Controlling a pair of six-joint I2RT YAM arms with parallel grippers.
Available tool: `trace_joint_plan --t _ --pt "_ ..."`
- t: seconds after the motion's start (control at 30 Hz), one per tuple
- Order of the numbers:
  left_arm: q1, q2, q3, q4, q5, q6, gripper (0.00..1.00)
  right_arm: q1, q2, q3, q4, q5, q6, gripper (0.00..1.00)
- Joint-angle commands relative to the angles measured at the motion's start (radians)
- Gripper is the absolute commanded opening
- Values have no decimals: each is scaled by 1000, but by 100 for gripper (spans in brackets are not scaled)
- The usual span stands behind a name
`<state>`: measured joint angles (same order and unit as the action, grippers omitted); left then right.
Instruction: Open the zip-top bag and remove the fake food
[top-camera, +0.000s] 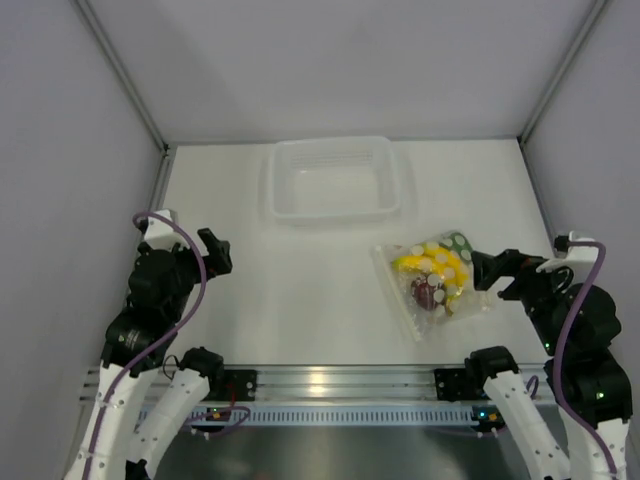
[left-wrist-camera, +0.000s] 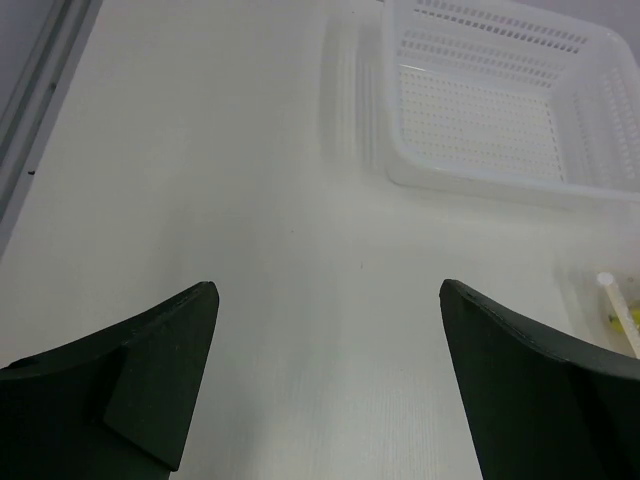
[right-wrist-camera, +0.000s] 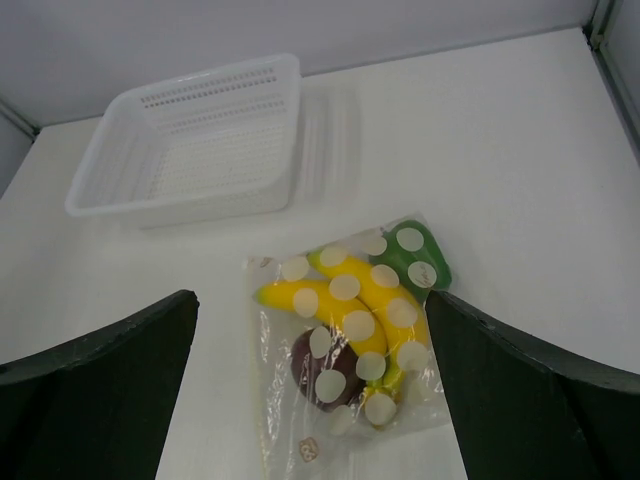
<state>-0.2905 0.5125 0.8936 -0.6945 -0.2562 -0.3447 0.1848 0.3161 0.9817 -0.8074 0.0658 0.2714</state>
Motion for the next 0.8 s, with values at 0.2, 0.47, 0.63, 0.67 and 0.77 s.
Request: trace_joint_plan --t 0.2,0.47,0.63,0.67,0.77 --pt "4 46 -4 64 -37 -69 98 -15 -28 -17 42 5 22 100" --pt "5 86 -8 73 181 -173 98 -15 -15 -60 68 -92 43 99" --pt "2 176 -208 406 535 -330 98 -15 -31 -64 70 -92 38 99" --pt "1 205 -255 482 654 -399 97 -13 -32 -66 71 -96 40 100" --pt "-79 331 -352 746 649 -511 96 -15 -34 -72 74 -116 43 99"
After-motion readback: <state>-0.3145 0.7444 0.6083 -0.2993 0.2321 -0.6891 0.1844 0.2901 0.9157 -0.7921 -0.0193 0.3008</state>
